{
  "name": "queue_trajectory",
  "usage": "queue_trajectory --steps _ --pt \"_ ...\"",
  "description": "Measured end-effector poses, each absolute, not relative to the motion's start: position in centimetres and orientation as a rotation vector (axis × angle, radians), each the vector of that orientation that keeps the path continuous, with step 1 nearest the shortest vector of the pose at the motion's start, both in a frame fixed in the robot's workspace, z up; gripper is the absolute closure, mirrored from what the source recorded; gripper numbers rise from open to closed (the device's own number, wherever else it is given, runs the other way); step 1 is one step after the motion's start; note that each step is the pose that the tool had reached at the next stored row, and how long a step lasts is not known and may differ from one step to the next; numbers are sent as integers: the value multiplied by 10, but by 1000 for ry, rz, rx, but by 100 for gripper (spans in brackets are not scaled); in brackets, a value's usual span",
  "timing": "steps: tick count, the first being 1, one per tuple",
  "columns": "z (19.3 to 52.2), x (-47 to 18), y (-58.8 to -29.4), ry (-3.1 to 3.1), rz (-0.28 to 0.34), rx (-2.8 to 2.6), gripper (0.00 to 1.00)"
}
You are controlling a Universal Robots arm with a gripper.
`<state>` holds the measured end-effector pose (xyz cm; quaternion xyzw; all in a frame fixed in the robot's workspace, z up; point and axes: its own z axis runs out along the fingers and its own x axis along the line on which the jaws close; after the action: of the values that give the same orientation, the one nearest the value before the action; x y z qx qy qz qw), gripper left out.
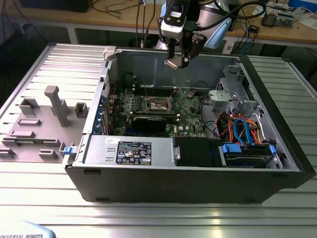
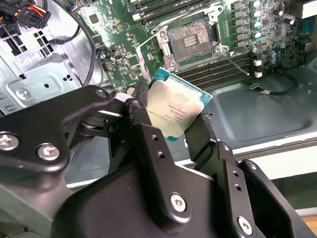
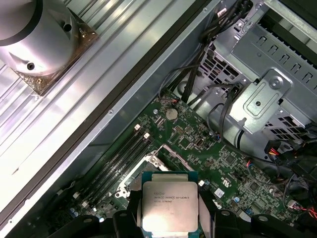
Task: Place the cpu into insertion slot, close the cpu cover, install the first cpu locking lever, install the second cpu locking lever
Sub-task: 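Place the cpu into insertion slot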
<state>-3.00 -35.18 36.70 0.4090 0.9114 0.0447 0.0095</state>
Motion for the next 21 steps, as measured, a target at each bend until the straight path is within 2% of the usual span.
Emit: queue_trajectory --steps 21 --pt "363 -30 -352 2713 136 1525 46"
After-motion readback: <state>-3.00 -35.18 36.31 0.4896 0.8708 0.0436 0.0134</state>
